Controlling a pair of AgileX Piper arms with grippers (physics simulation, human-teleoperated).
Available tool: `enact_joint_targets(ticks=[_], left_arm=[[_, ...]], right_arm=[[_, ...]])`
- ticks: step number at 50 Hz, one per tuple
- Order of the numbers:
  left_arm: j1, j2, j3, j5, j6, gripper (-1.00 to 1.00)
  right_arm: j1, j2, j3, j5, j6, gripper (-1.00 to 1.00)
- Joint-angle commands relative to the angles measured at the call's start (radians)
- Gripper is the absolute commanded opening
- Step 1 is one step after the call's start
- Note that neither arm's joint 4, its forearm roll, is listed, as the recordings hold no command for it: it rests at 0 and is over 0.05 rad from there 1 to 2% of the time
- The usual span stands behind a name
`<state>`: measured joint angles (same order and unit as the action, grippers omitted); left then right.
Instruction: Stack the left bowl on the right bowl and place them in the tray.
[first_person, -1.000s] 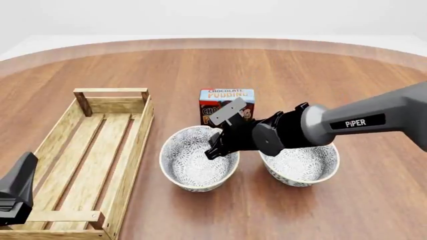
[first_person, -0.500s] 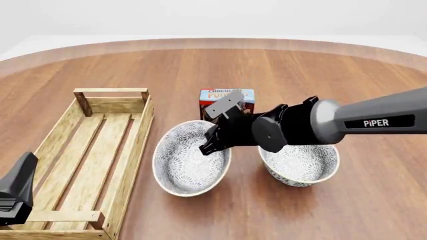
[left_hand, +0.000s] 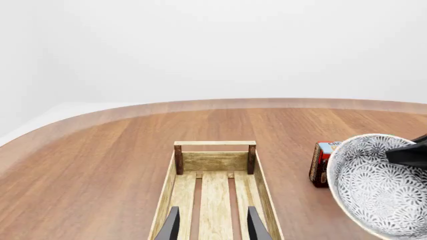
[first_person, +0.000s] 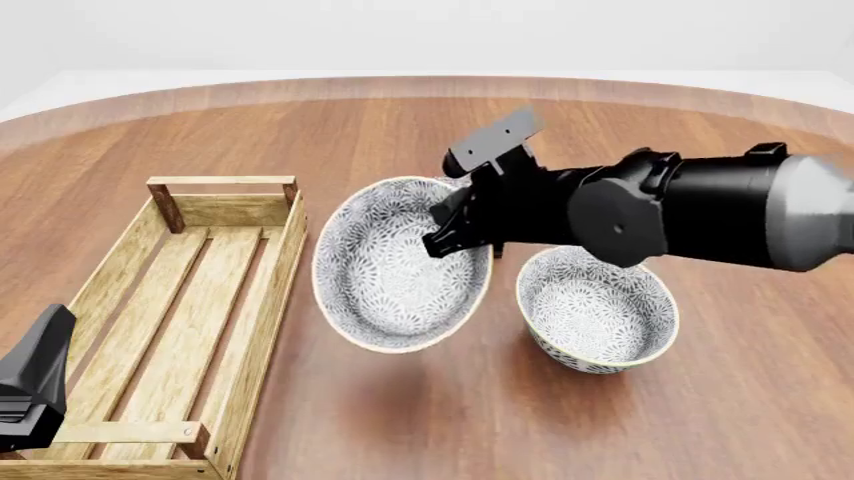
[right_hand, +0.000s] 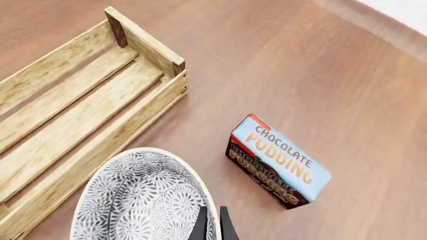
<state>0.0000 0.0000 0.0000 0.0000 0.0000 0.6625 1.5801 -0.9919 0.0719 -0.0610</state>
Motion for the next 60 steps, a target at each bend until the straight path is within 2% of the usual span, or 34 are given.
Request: enact_joint_targets(ticks=[1, 14, 27, 37, 49, 60], left_arm=[[0.0, 0.0, 0.0, 0.0, 0.0, 1.0], [0.0, 0.0, 0.0, 0.0, 0.0, 1.0], [0.0, 0.0, 0.0, 0.0, 0.0, 1.0], [0.0, 0.0, 0.0, 0.0, 0.0, 1.0], [0.0, 0.0, 0.0, 0.0, 0.0, 1.0], [0.0, 0.0, 0.0, 0.0, 0.0, 1.0]], right_arm=[[-0.056, -0.139, 0.024, 0.033, 0.032, -1.0], [-0.182, -0.264, 0.1, 0.024, 0.1, -1.0], [-0.273, -0.358, 0.208, -0.014, 0.165, -1.0], [-0.354, -0.413, 0.248, -0.028, 0.216, -1.0], [-0.439, -0.419, 0.304, -0.074, 0.258, -1.0], [-0.479, -0.403, 0.367, -0.142, 0.294, -1.0]])
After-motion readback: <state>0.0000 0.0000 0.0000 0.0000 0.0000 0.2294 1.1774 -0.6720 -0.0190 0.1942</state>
